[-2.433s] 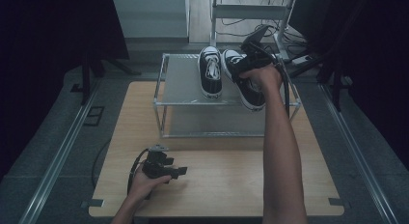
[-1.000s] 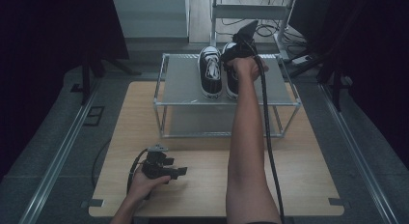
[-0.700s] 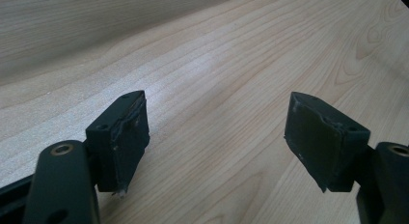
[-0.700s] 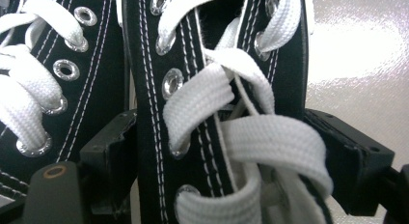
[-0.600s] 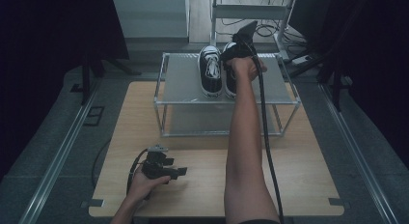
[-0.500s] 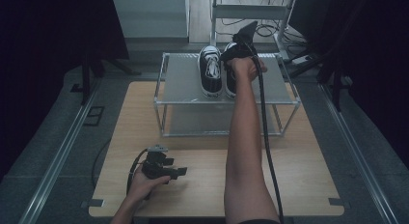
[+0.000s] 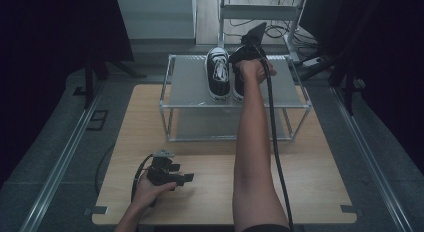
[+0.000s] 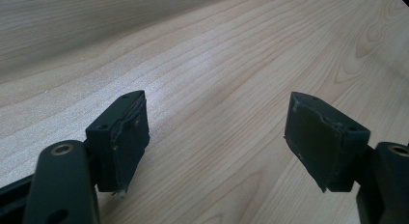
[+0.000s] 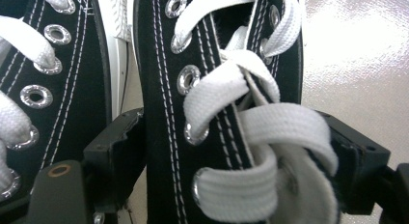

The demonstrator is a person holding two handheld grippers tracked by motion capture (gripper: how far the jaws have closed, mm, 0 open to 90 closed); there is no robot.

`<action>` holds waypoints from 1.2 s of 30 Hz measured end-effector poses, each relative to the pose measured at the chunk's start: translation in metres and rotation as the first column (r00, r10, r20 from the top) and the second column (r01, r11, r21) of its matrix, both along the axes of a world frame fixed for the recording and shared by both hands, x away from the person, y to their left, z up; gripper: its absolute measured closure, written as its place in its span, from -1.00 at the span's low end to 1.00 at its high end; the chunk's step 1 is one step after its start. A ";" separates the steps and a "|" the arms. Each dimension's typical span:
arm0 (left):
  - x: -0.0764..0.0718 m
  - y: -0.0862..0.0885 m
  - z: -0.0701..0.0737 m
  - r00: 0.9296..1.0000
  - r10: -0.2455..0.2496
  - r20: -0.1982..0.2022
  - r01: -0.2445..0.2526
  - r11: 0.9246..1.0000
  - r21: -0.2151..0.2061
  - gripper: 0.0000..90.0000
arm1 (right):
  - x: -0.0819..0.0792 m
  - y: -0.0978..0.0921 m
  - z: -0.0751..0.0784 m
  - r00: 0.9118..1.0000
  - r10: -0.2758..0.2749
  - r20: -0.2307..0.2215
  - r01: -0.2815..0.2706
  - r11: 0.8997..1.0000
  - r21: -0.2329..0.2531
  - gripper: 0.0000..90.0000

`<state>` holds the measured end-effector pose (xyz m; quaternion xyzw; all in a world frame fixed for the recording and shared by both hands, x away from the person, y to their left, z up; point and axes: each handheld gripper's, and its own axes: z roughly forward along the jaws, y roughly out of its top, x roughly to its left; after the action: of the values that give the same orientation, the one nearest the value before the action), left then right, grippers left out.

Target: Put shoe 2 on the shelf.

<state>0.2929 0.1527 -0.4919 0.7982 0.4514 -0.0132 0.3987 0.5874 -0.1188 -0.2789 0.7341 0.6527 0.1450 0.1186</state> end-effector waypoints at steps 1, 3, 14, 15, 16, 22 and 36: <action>0.000 0.000 0.000 1.000 0.000 0.000 0.000 1.000 0.002 -0.46 | 0.000 0.000 0.001 1.000 0.001 0.002 -0.001 1.000 0.010 -0.57; 0.000 -0.001 0.000 1.000 -0.002 0.001 0.002 1.000 0.002 -0.46 | -0.001 -0.001 0.005 1.000 -0.005 0.027 0.005 1.000 0.022 -0.50; -0.001 -0.001 0.000 1.000 -0.005 0.001 0.005 1.000 0.006 -0.46 | -0.011 -0.002 0.016 0.996 0.044 0.073 -0.046 0.998 0.029 -0.45; -0.001 -0.001 0.000 1.000 -0.005 0.002 0.004 1.000 0.007 -0.46 | -0.013 -0.003 0.017 0.995 0.056 0.085 -0.058 0.998 0.025 -0.45; -0.001 -0.001 0.000 1.000 -0.005 0.003 0.005 1.000 0.008 -0.46 | -0.015 -0.003 0.019 0.993 0.068 0.092 -0.070 0.997 0.020 -0.46; -0.001 -0.002 0.001 1.000 -0.003 0.008 0.003 1.000 0.015 -0.46 | -0.036 -0.011 0.026 0.977 0.150 0.153 -0.157 0.987 0.036 -0.47; -0.002 -0.001 0.000 1.000 0.016 0.010 -0.016 0.999 0.034 -0.46 | -0.096 -0.038 0.029 0.907 0.321 0.273 -0.357 0.930 0.092 -0.42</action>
<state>0.2908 0.1517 -0.4915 0.8012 0.4561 0.0017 0.3874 0.4912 -0.1569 -0.2503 0.5913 0.7381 0.3010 0.1223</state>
